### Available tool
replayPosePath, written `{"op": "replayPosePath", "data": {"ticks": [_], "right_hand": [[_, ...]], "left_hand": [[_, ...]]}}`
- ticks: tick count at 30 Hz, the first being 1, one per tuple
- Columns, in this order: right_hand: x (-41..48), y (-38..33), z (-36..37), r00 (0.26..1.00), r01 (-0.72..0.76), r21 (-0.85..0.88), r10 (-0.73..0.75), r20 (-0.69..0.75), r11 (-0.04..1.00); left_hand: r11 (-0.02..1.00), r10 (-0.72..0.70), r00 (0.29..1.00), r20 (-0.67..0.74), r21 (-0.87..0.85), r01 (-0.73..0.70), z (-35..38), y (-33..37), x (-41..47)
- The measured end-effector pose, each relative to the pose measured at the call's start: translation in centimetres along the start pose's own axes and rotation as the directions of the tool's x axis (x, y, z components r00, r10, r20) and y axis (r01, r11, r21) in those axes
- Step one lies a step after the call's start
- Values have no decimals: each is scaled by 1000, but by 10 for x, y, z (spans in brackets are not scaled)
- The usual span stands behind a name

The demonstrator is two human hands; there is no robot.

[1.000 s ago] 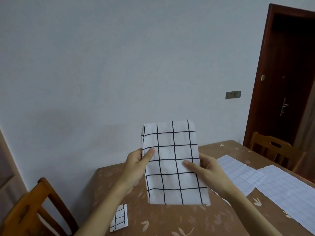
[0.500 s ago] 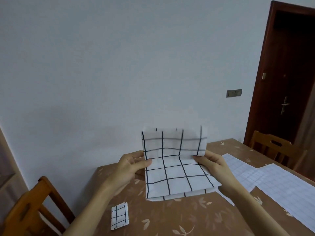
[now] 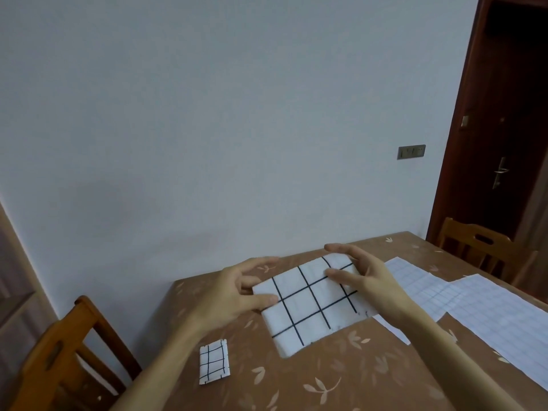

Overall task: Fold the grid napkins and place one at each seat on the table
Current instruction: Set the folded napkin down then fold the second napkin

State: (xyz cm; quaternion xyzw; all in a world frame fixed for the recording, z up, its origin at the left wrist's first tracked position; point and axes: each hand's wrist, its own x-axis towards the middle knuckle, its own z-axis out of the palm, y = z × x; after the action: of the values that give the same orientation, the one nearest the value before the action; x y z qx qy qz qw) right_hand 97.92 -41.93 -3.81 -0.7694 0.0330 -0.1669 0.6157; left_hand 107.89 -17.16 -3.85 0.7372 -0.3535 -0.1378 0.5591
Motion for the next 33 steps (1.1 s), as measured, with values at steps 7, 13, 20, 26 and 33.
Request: {"op": "replayPosePath", "data": {"ticks": [7, 13, 20, 26, 33], "right_hand": [[4, -9, 12, 984, 81, -139, -57, 169, 987], [10, -12, 16, 994, 85, -203, -97, -49, 975], [-4, -1, 22, 990, -87, 51, 80, 118, 995], [-5, 9, 36, 997, 65, 38, -66, 30, 997], [-7, 16, 32, 977, 208, 5, -208, -38, 978]], "left_hand": [[991, -82, 980, 183, 116, 61, 11, -3, 11], [998, -30, 995, -95, -49, 26, 19, -3, 16], [972, -45, 950, -310, -232, -29, 19, -5, 14], [976, -5, 943, -332, -206, -67, 29, -11, 11], [994, 89, 926, -367, -33, -109, 20, -15, 8]]}}
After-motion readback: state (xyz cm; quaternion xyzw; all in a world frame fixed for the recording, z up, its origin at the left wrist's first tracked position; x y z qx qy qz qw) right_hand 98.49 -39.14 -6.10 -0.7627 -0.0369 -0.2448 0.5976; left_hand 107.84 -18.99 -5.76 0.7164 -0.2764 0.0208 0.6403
